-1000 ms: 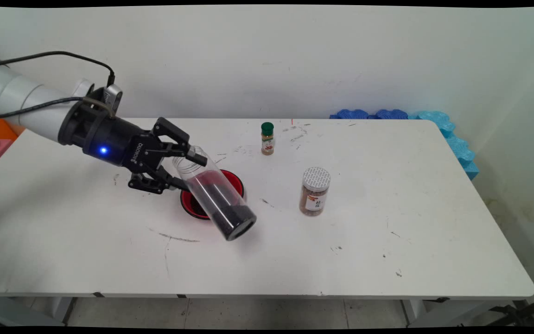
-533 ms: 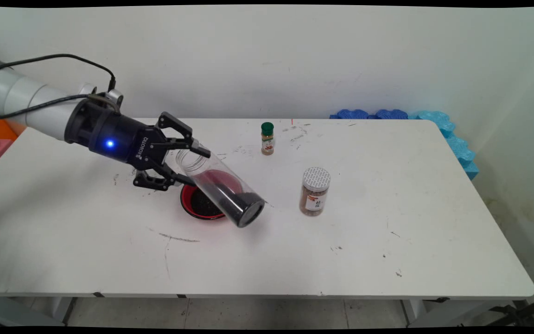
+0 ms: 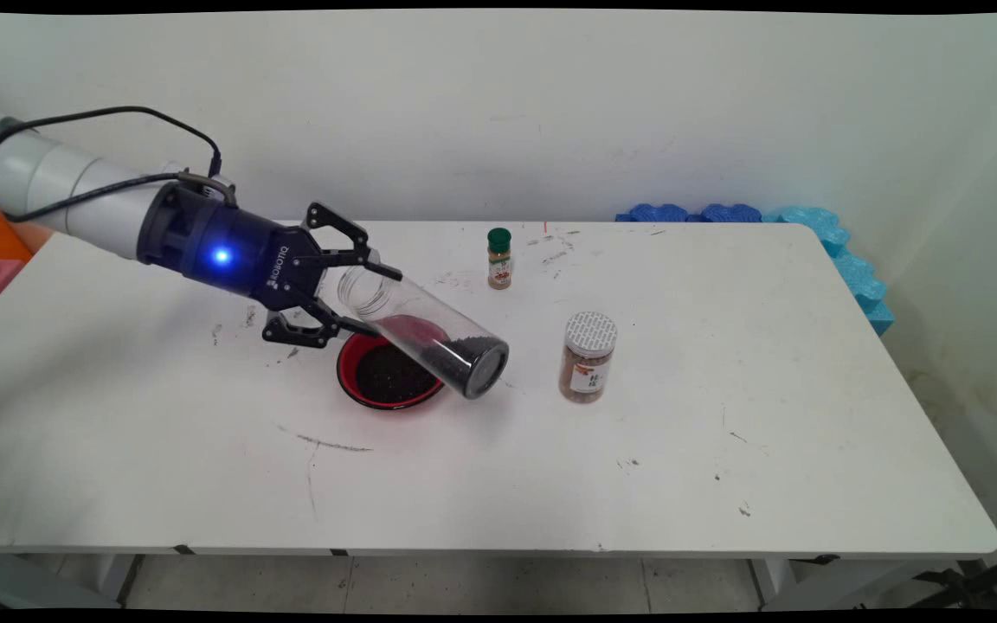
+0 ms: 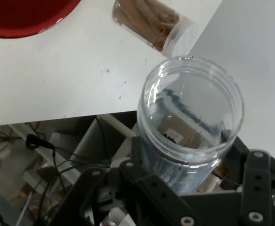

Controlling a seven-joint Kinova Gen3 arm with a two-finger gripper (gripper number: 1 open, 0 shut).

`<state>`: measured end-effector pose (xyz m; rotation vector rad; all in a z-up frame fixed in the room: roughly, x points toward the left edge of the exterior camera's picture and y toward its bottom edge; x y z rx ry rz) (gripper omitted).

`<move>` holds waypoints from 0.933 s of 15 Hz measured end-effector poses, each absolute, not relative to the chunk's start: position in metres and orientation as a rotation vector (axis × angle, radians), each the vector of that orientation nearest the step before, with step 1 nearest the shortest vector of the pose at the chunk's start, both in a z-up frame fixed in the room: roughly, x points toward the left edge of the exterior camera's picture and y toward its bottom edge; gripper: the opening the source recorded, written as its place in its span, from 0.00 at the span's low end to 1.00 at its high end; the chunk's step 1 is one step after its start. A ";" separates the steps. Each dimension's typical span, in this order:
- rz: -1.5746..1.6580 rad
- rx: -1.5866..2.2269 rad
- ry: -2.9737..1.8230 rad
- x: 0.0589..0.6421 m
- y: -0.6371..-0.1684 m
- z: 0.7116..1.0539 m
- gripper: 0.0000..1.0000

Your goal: Pour the black seasoning powder in the red bowl

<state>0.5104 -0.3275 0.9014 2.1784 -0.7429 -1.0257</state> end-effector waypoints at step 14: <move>-1.158 2.284 -0.476 0.514 -0.327 0.889 0.00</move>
